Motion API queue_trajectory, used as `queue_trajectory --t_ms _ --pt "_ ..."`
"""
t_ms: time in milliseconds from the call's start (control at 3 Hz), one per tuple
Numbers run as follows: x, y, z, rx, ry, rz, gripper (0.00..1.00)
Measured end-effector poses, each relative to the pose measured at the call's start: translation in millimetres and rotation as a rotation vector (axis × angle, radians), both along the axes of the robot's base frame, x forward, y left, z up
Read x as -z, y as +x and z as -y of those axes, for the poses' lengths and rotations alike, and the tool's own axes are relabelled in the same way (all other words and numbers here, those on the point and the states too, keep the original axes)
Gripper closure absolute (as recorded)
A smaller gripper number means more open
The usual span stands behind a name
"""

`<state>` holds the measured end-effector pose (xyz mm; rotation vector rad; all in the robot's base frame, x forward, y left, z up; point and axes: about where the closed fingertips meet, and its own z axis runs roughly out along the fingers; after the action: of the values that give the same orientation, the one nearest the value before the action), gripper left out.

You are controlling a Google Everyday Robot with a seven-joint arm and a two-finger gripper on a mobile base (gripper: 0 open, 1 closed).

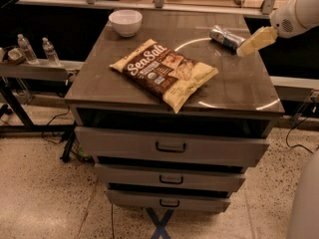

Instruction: Move redbull can near brown chip bag

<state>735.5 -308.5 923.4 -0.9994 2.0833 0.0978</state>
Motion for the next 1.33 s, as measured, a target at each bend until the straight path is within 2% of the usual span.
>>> queue_trajectory --t_ms 667,1000,1333 --pt "40 53 -9 0.092 0.101 -0.015 0.00" --pt "59 73 -10 0.139 0.188 -0.027 0.02" --pt "70 83 -11 0.161 0.245 -0.038 0.32"
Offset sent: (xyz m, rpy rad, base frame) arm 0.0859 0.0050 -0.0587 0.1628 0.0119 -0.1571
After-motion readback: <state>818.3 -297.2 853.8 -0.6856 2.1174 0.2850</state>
